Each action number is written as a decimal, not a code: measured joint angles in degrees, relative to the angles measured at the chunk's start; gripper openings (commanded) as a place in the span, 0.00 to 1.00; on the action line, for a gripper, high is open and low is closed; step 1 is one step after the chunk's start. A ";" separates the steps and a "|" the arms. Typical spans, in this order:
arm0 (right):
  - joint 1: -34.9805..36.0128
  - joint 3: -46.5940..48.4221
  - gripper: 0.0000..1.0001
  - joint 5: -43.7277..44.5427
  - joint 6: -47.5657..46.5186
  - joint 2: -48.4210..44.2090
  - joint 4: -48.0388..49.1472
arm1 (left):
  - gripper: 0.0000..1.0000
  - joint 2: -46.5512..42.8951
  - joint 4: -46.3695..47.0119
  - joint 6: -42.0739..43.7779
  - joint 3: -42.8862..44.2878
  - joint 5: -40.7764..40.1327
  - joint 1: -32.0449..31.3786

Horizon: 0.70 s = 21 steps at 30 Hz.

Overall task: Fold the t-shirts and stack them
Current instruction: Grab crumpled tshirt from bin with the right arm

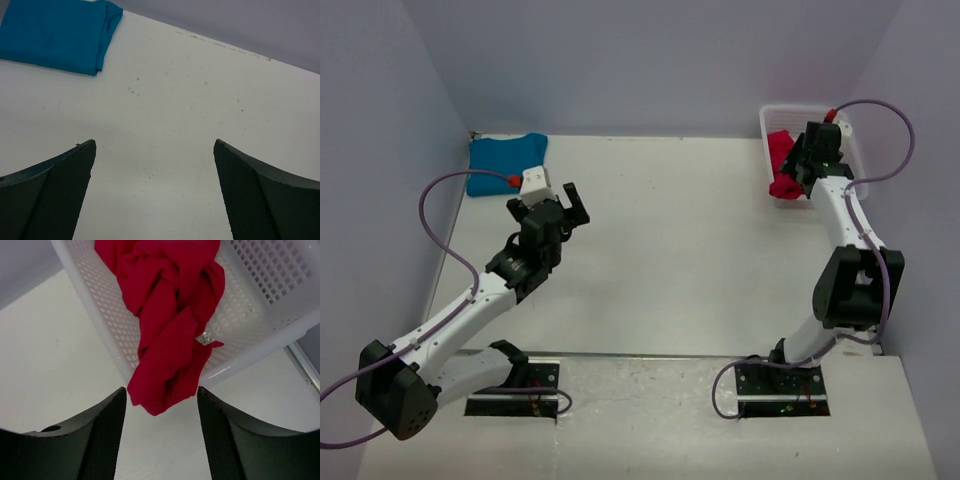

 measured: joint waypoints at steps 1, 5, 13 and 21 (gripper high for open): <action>-0.85 0.66 0.59 -0.74 0.24 2.32 -0.31 | 1.00 0.00 0.00 0.00 -0.02 -0.09 0.00; -2.69 3.61 0.59 -4.63 1.27 10.38 -1.20 | 1.00 -0.09 0.09 0.00 -0.02 0.15 0.00; -2.80 7.72 0.18 -8.24 1.49 15.82 -2.43 | 1.00 0.26 0.83 0.02 -0.02 0.94 0.00; -2.75 10.67 0.00 -8.74 1.18 15.80 -3.17 | 1.00 2.38 2.38 0.04 -0.02 1.49 0.00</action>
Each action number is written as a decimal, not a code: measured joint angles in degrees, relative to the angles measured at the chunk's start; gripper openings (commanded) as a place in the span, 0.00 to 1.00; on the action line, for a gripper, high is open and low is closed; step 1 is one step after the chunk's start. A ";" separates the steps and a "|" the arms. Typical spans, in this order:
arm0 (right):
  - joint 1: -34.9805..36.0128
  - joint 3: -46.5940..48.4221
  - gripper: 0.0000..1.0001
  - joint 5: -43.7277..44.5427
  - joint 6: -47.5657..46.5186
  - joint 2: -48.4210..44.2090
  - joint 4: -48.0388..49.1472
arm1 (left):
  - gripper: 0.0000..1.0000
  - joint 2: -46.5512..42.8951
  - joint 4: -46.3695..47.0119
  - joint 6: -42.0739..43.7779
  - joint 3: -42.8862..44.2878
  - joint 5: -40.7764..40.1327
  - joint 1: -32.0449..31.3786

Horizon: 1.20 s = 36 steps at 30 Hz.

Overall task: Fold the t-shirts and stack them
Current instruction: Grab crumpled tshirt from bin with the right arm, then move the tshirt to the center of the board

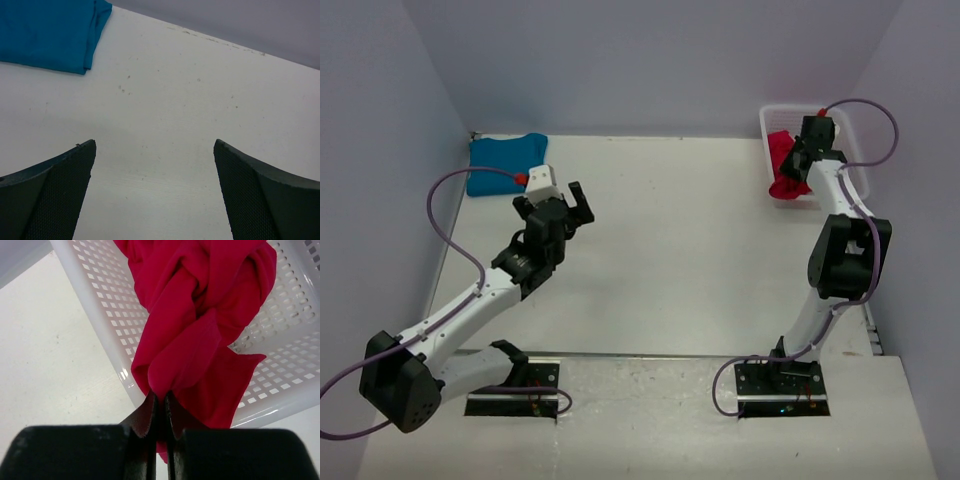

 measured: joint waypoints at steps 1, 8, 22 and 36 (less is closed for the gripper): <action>0.00 0.07 0.00 0.15 -0.15 -0.15 0.02 | 1.00 0.31 0.22 -0.02 0.00 0.22 0.00; 3.67 2.71 0.00 4.33 -3.74 -6.03 -0.59 | 1.00 5.66 1.42 0.76 0.24 0.26 0.00; 17.59 38.51 0.00 -1.36 -14.05 -30.16 -10.88 | 1.00 10.45 -11.17 1.57 18.05 -4.39 0.00; 21.00 21.20 0.00 -25.33 -9.11 -51.49 -19.28 | 0.89 -9.70 -14.95 4.07 20.72 11.32 0.00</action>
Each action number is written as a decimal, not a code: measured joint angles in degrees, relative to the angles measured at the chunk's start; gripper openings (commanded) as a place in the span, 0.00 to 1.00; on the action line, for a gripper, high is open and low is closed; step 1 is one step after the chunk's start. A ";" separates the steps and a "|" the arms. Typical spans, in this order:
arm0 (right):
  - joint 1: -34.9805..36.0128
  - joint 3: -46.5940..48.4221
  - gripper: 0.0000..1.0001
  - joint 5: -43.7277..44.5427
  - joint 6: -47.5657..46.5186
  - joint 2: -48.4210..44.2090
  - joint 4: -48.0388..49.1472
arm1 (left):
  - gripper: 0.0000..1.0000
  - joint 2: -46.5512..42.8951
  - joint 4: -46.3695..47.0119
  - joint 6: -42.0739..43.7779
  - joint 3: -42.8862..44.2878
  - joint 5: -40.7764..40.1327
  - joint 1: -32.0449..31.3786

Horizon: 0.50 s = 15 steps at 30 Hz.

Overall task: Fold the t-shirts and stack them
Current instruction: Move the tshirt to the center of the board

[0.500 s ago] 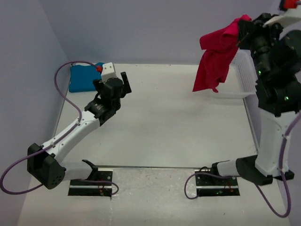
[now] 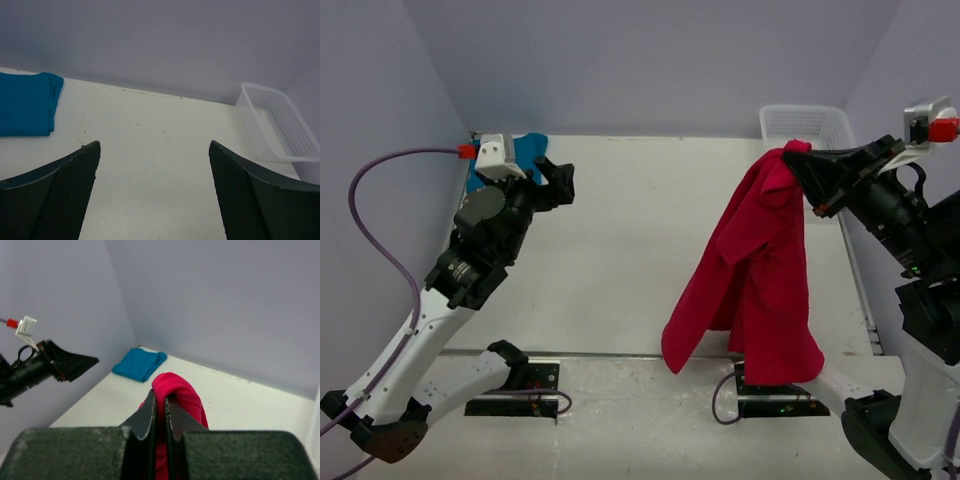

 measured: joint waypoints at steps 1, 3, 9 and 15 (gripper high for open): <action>0.11 -0.83 0.00 -2.05 0.42 0.15 0.17 | 0.89 -0.79 -0.15 -0.02 0.04 1.14 0.00; 0.46 -3.10 0.00 -5.33 1.18 0.83 1.33 | 0.89 -1.77 -0.55 -0.02 0.20 2.80 0.00; 4.79 -2.62 0.00 -11.56 1.88 18.05 5.81 | 0.88 -1.64 -2.54 -0.04 0.42 7.34 0.00; 5.62 33.83 0.80 -3.82 0.42 63.93 1.09 | 0.84 1.92 -4.09 -0.07 0.13 10.08 0.00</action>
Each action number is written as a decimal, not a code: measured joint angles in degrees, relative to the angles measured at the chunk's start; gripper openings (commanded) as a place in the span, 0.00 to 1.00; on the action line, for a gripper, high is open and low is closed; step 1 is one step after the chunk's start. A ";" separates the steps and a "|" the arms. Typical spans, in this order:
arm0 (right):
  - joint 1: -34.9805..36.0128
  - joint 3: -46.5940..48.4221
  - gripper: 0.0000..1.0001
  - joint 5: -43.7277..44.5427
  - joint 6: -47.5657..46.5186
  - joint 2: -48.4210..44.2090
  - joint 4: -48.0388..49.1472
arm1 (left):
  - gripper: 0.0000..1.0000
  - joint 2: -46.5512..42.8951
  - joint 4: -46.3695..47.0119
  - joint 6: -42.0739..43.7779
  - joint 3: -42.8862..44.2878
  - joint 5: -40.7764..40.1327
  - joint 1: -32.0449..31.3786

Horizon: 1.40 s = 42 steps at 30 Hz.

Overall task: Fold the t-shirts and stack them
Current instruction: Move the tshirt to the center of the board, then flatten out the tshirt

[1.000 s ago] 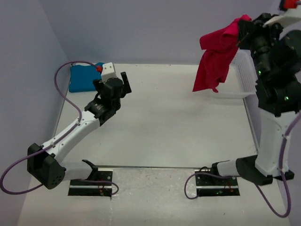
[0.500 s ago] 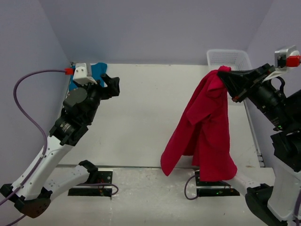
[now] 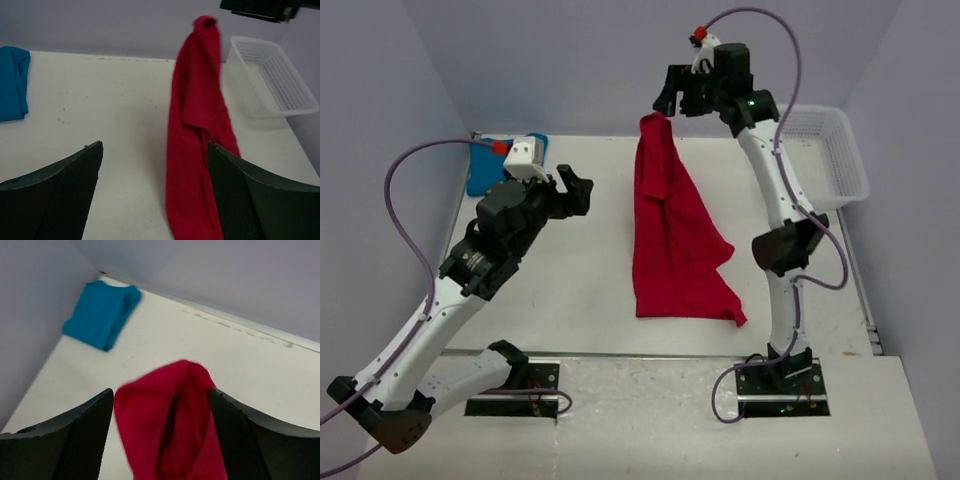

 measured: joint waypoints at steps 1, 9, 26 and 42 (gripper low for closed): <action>-0.48 3.93 0.85 2.80 -0.44 5.53 -0.50 | 0.84 0.35 -0.04 0.00 -0.50 0.02 0.00; -7.19 -37.77 0.93 16.76 -0.68 -4.02 -2.25 | 0.64 6.43 0.17 0.44 -6.58 4.28 -0.55; -1.86 -84.30 0.65 13.75 7.02 -58.38 9.16 | 0.56 23.71 7.04 -4.57 -15.67 1.99 -29.33; -1.49 -98.14 0.63 12.35 10.12 -68.76 10.97 | 0.51 46.14 3.96 -7.04 -5.11 -9.97 -33.75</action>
